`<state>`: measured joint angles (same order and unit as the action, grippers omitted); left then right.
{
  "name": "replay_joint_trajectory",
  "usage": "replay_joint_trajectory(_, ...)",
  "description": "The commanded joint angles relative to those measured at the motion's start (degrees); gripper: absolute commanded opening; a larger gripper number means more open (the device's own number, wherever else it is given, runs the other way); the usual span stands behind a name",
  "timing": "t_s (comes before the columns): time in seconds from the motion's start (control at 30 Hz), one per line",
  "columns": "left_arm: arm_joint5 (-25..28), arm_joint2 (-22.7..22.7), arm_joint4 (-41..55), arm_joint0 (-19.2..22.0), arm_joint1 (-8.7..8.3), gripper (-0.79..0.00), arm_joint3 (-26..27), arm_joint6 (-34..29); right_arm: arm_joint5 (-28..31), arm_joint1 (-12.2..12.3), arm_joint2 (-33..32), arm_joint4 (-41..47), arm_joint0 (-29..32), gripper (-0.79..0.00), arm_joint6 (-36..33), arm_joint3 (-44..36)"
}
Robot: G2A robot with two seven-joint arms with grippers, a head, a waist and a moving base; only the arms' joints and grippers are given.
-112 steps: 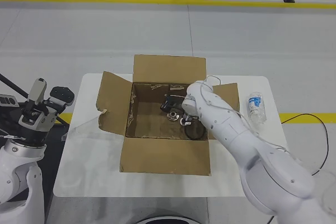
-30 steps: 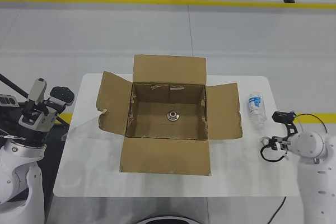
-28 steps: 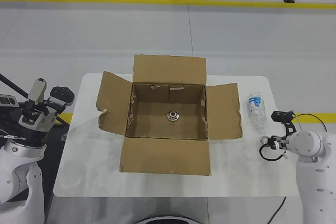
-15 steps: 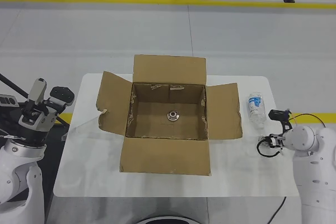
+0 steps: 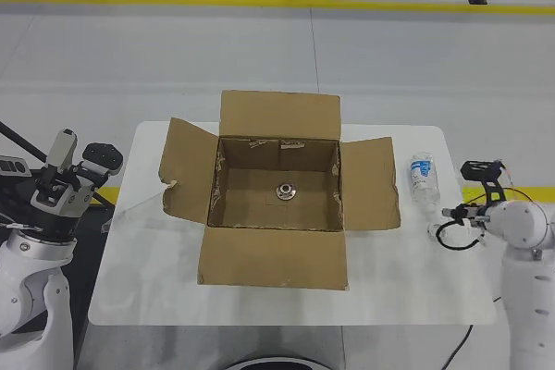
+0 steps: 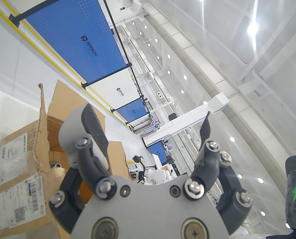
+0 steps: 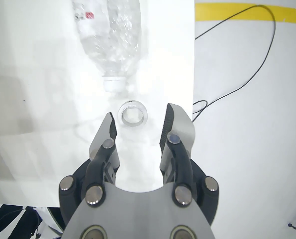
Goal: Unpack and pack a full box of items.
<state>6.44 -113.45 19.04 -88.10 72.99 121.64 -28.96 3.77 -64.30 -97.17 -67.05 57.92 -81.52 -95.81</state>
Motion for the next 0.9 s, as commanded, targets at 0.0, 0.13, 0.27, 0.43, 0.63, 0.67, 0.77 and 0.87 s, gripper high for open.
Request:
replay_joint_trajectory(0.0,0.0,0.0,0.0,0.0,0.00,0.000,0.0,0.0,0.4,0.1,0.0,1.2,0.3,0.000,-0.2,-7.9)
replay_joint_trajectory(0.13,0.0,0.0,0.0,0.0,0.00,0.000,0.0,0.0,2.5,0.1,3.7,3.5,-1.0,0.000,-0.4,-19.9)
replay_joint_trajectory(0.27,0.0,0.0,0.0,0.0,0.00,0.000,0.0,0.0,3.4,-0.3,13.1,2.6,-7.2,0.000,-0.3,-23.2)
replay_joint_trajectory(0.43,-0.3,0.1,0.7,-0.1,0.01,0.000,-0.1,0.6,5.2,-1.7,26.1,4.7,-17.9,0.000,2.2,-18.2)
replay_joint_trajectory(0.63,-0.9,-1.4,0.4,-1.2,-0.27,0.000,-0.5,0.5,5.9,-4.8,41.2,8.3,-29.9,0.000,5.0,-5.9)
replay_joint_trajectory(0.67,-1.2,-1.8,0.2,-1.4,-0.33,0.000,-0.6,0.6,6.3,-5.4,43.5,9.8,-31.3,0.000,6.0,-3.8)
replay_joint_trajectory(0.77,-2.6,-2.3,0.1,-1.6,-0.43,0.000,-0.9,1.7,7.4,-7.5,50.5,12.2,-35.2,0.000,7.6,2.5)
replay_joint_trajectory(0.87,-2.9,-2.3,0.1,-1.6,-0.47,0.000,-0.9,2.0,8.6,-9.6,55.9,15.8,-38.0,0.000,10.0,8.6)
